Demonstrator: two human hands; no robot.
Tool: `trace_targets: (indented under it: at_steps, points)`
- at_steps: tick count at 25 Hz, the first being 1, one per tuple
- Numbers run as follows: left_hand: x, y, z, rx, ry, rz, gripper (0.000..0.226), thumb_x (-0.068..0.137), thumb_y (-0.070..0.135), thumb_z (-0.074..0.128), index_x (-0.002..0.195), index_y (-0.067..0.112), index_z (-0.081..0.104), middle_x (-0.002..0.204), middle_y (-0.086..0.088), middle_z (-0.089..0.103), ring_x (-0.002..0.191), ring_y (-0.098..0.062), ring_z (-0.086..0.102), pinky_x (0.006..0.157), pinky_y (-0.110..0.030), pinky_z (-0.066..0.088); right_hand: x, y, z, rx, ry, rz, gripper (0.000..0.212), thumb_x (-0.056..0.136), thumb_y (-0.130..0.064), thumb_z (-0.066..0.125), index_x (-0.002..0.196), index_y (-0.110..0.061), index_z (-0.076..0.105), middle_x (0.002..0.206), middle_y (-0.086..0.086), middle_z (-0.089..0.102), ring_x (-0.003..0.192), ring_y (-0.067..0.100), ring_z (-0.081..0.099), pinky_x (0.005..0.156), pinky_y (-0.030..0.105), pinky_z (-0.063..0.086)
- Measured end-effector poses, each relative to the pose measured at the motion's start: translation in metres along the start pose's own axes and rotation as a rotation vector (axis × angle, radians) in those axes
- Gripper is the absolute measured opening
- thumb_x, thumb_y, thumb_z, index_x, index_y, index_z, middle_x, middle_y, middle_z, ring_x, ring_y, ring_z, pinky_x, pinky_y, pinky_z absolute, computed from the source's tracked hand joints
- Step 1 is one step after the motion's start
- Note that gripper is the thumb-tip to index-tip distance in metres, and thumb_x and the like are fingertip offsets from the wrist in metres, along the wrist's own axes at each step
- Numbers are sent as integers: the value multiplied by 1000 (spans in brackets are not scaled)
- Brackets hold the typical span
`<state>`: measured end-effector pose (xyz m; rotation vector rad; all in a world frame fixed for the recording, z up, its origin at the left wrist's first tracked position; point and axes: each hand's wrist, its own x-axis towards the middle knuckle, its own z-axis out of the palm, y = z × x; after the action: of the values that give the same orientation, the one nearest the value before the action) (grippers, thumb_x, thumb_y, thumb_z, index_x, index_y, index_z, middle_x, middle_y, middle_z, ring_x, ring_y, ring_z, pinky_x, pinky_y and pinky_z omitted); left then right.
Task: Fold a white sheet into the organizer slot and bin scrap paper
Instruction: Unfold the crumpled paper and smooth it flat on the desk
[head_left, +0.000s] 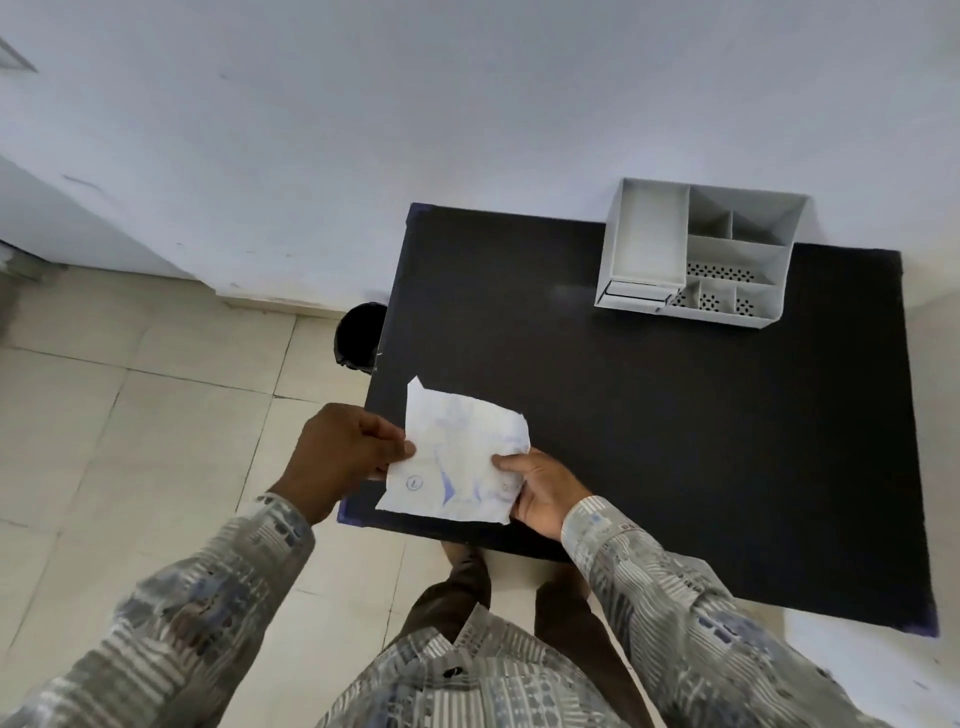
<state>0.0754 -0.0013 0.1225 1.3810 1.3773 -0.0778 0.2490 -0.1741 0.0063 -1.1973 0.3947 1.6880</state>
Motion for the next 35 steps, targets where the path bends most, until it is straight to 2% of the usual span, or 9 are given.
trace_targets:
  at_steps: [4,7,11,14,21,27,31,33,35]
  points:
    - [20,0,-9,146,-85,38,13,82,13,90,87,4,83,77,-7,84,72,-22,82,65,-30,66,5,0,5,93,56,-26,39,98,-9,67,137,-10,65,129,17,77,124,39,70,106,59,55]
    - [38,-1,-13,191,-62,68,9,82,14,90,84,8,83,77,-7,84,73,-25,82,67,-34,67,8,0,5,162,137,-47,38,101,-22,64,136,-9,66,127,13,78,121,36,71,98,54,60]
    - [56,-14,-14,294,-23,129,9,83,16,90,78,13,82,73,-4,82,65,-19,81,69,-37,68,13,3,8,106,325,-64,45,108,-43,52,136,-11,67,128,8,76,114,28,72,101,48,57]
    - [64,-29,-13,339,-34,107,10,82,15,90,76,15,82,71,-4,81,64,-22,79,73,-42,69,14,10,3,118,528,-134,46,111,-38,46,142,-7,60,137,10,69,118,27,67,98,43,52]
    - [66,-33,0,188,-162,19,6,84,7,88,82,6,82,74,-7,82,75,-28,83,67,-38,69,12,28,-11,160,514,-96,36,107,-33,55,131,-9,68,117,5,77,105,21,73,81,39,58]
    - [57,-31,5,174,-155,94,6,87,8,86,85,7,81,74,-8,82,71,-25,82,60,-31,67,15,31,-2,159,521,-126,32,108,-29,54,129,-10,69,111,3,76,96,19,72,82,38,57]
    - [48,-28,7,55,-184,160,6,87,6,85,91,5,80,74,-2,82,68,-18,81,59,-27,65,13,30,-7,142,565,-140,31,108,-26,54,131,-10,68,123,8,75,99,19,71,84,38,58]
    - [51,-27,12,201,-138,210,5,86,11,86,87,10,82,64,5,78,54,-7,74,56,-24,61,12,30,-12,144,586,-126,31,108,-25,55,132,-10,67,126,8,75,99,19,70,90,40,57]
    - [55,-32,11,253,-56,209,4,86,13,86,86,11,83,66,3,78,51,-9,73,60,-30,64,12,30,-12,85,604,-119,28,107,-24,55,130,-11,67,126,8,74,97,18,69,92,41,56]
